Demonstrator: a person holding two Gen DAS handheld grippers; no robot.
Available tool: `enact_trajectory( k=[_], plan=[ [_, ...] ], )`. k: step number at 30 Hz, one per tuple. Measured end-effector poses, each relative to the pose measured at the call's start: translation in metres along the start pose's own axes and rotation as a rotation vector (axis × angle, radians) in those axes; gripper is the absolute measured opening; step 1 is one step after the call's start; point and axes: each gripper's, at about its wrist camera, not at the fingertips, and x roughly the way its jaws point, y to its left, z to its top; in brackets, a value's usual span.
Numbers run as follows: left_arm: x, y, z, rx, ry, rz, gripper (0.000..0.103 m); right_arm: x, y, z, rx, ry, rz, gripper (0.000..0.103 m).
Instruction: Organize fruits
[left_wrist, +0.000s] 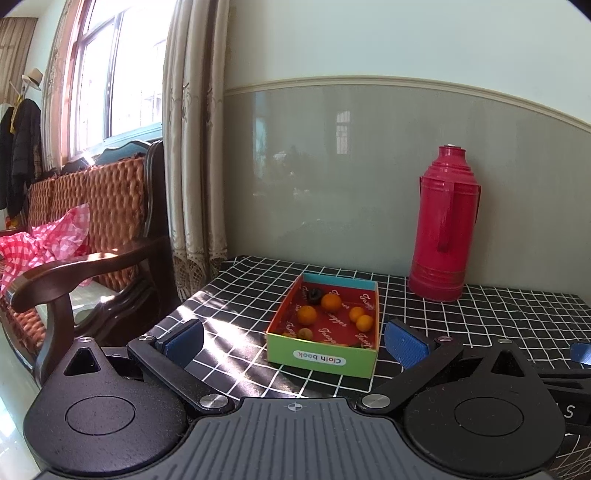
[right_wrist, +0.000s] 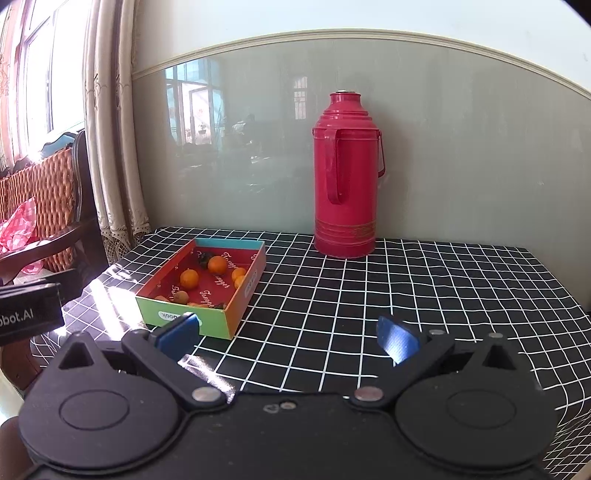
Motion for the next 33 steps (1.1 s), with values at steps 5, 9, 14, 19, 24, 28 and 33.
enact_trajectory(
  k=[5,9,14,19,24,28,33],
  plan=[
    [0.0009,0.0001,0.0003,-0.001,-0.002,0.001,0.103,-0.0002,-0.0025,0.0026,0.01,-0.008,-0.009,0.097],
    [0.0033,-0.0017,0.0006,0.005,0.006,0.003,0.103,0.0001,-0.0038,0.0051,0.017,-0.014,-0.013,0.097],
    [0.0027,-0.0061,-0.001,0.025,0.002,0.008,0.103,-0.0013,-0.003,0.0063,0.017,-0.022,-0.013,0.097],
    [0.0031,-0.0088,-0.002,0.039,0.007,0.007,0.103,-0.0021,0.0002,0.0061,0.006,-0.021,-0.011,0.097],
    [0.0059,-0.0081,-0.003,0.038,0.022,-0.003,0.103,-0.0023,0.0006,0.0059,0.004,-0.021,-0.006,0.097],
    [0.0073,-0.0022,-0.0059,-0.009,0.02,-0.03,0.103,-0.0016,0.0011,0.005,0.007,-0.021,0.001,0.097],
    [0.0063,-0.005,-0.0064,0.01,0.0,-0.027,0.103,-0.0014,-0.0003,0.0046,0.012,-0.024,0.002,0.097]
  ],
)
